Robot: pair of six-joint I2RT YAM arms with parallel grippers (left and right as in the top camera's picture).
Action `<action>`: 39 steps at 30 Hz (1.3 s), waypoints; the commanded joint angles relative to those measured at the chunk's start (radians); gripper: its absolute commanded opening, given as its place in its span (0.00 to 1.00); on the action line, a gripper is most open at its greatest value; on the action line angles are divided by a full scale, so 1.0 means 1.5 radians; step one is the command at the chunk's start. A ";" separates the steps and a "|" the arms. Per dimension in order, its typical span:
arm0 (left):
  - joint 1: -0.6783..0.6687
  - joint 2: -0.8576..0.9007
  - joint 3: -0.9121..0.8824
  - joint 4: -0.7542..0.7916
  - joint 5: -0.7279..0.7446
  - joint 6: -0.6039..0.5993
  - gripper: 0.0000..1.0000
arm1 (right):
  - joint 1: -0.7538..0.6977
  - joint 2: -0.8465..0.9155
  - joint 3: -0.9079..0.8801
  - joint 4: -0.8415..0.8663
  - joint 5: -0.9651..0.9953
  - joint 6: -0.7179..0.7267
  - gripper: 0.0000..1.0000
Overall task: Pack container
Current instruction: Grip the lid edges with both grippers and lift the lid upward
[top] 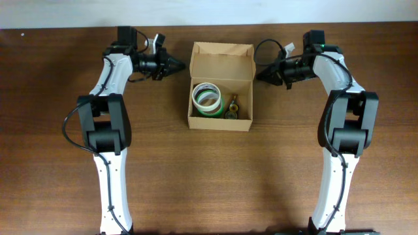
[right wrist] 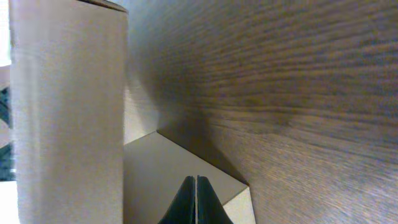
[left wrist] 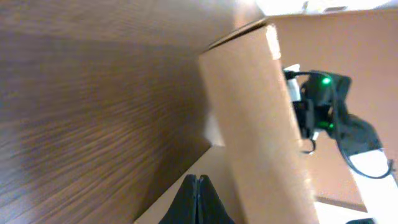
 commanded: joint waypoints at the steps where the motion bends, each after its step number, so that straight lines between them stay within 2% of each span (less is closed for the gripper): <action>1: -0.016 0.021 0.003 0.031 0.045 -0.061 0.01 | -0.001 0.003 0.001 0.003 -0.022 -0.007 0.04; 10: -0.030 0.025 0.003 0.088 0.054 -0.118 0.01 | 0.008 0.005 0.002 0.047 -0.062 -0.007 0.04; 27: -0.036 0.025 0.003 0.086 0.034 -0.138 0.02 | 0.051 0.005 0.002 0.136 -0.095 0.023 0.04; 39: -0.041 0.024 0.023 0.151 0.093 -0.134 0.02 | 0.051 0.004 0.002 0.196 -0.149 0.028 0.04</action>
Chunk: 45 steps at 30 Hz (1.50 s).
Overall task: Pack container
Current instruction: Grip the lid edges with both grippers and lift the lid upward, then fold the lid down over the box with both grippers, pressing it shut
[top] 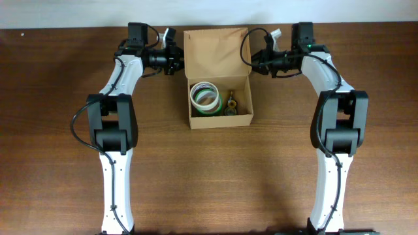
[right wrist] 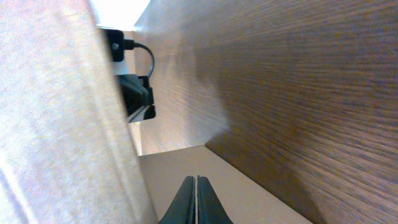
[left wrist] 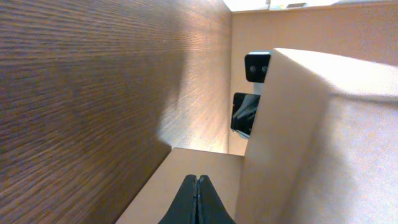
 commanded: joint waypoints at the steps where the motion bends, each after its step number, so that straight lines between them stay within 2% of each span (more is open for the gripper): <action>1: -0.005 0.012 0.029 0.005 0.026 0.005 0.02 | 0.003 0.001 0.002 0.006 -0.040 0.003 0.04; 15: -0.006 -0.018 0.152 -0.023 -0.024 0.025 0.02 | 0.004 -0.064 0.033 0.031 0.006 0.003 0.04; 21: -0.007 -0.058 0.152 -0.157 -0.075 0.138 0.02 | 0.012 -0.087 0.054 0.016 0.033 0.003 0.04; 27: -0.013 -0.102 0.152 -0.250 -0.113 0.221 0.01 | 0.037 -0.098 0.079 -0.046 0.081 -0.038 0.04; 33: -0.017 -0.154 0.152 -0.342 -0.146 0.290 0.02 | 0.064 -0.108 0.125 -0.158 0.155 -0.110 0.04; 45: -0.017 -0.204 0.152 -0.547 -0.241 0.389 0.02 | 0.103 -0.115 0.238 -0.341 0.296 -0.188 0.04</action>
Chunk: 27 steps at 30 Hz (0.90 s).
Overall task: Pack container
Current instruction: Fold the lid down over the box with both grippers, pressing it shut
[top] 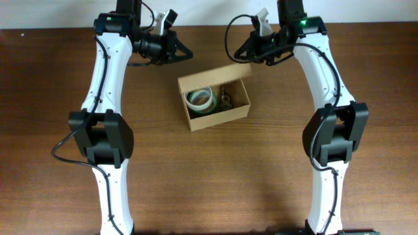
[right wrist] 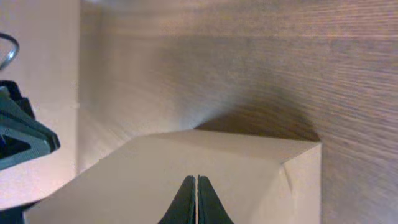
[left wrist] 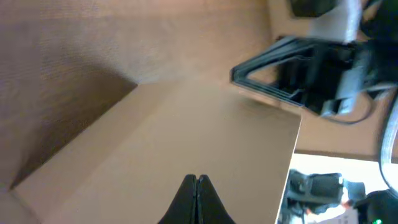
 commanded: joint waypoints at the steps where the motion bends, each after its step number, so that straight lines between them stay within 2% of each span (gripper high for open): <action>1: 0.001 -0.029 0.007 -0.035 -0.053 0.052 0.02 | 0.018 -0.037 0.038 -0.025 0.061 -0.045 0.04; 9: -0.017 -0.036 0.007 -0.131 -0.115 0.092 0.02 | 0.036 -0.039 0.102 -0.152 0.165 -0.090 0.04; 14: -0.058 -0.061 0.007 -0.174 -0.251 0.091 0.02 | 0.057 -0.047 0.149 -0.273 0.266 -0.167 0.04; 19: -0.104 -0.103 0.007 -0.193 -0.381 0.076 0.02 | 0.084 -0.067 0.158 -0.362 0.350 -0.171 0.04; 23: -0.137 -0.127 0.007 -0.213 -0.462 0.059 0.02 | 0.111 -0.070 0.157 -0.392 0.354 -0.171 0.04; 27: -0.157 -0.130 0.005 -0.231 -0.495 0.050 0.02 | 0.129 -0.070 0.155 -0.394 0.355 -0.171 0.04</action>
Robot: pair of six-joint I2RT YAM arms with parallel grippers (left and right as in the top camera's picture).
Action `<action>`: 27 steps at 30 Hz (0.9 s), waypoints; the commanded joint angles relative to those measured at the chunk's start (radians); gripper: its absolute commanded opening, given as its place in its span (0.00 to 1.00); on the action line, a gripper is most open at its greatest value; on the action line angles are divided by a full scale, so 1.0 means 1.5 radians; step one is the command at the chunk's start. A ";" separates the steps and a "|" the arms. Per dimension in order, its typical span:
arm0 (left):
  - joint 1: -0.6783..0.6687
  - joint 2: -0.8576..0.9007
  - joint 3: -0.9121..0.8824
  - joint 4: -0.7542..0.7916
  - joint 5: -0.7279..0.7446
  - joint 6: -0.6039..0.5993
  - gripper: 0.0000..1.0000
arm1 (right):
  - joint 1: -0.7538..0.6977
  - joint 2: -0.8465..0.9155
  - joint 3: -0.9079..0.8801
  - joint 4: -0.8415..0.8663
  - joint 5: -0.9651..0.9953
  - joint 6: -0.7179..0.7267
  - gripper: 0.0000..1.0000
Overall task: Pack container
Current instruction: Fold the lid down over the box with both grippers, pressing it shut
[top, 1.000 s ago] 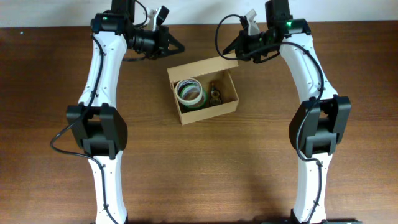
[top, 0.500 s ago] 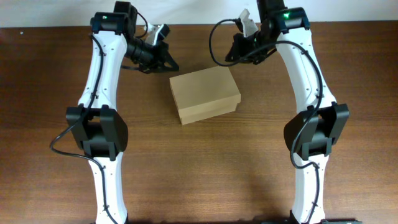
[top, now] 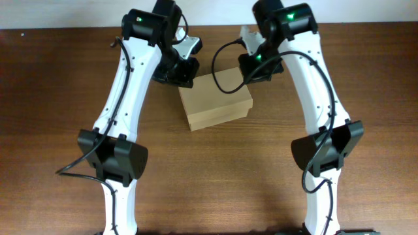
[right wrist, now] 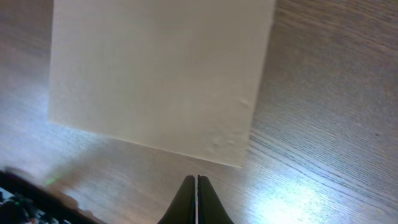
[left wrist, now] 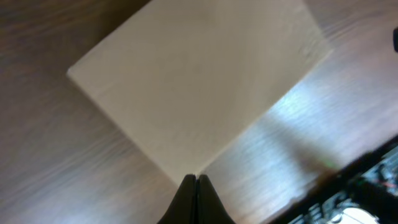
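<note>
The cardboard box (top: 216, 102) lies closed in the middle of the table, turned slightly counter-clockwise, its plain lid (left wrist: 199, 81) flat on top. Whatever is inside is hidden. My left gripper (top: 184, 74) hangs shut above the box's rear left corner, and in the left wrist view its tips (left wrist: 196, 181) meet over that corner. My right gripper (top: 252, 66) is shut above the rear right corner, its tips (right wrist: 197, 181) just past the lid's edge (right wrist: 161, 81). Neither gripper holds anything.
The brown wooden table (top: 59, 98) stretches around the box. Both white arms reach high over the table's back half, with cables looping near the right wrist (top: 225, 62). A pale wall strip runs along the far edge (top: 65, 13).
The box was open with tape rolls visible inside and the lid tilted up at the back. Now the lid lies flat and the box is closed. Both grippers have come in over the rear corners.
At first the box stood open, tape rolls and a small item inside, my shut grippers on either side of the rear flap. Then they were against the lid's sides. Later the arms were higher, with the box skewed and the lid leaning forward. Now the lid is down.
</note>
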 commanded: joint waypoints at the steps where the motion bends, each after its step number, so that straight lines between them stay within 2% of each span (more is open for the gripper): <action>1: -0.007 -0.010 0.002 -0.004 -0.070 -0.013 0.01 | 0.014 -0.017 0.012 -0.003 0.025 -0.011 0.04; 7: -0.007 -0.010 0.001 -0.002 -0.104 -0.023 0.02 | 0.008 -0.017 0.006 -0.005 0.032 -0.004 0.04; 13: -0.007 -0.010 -0.016 0.009 -0.119 -0.027 0.02 | 0.008 -0.017 -0.068 -0.002 0.048 0.002 0.04; 27: -0.008 -0.010 -0.239 0.142 -0.100 -0.032 0.02 | 0.008 -0.017 -0.244 0.107 0.049 0.014 0.04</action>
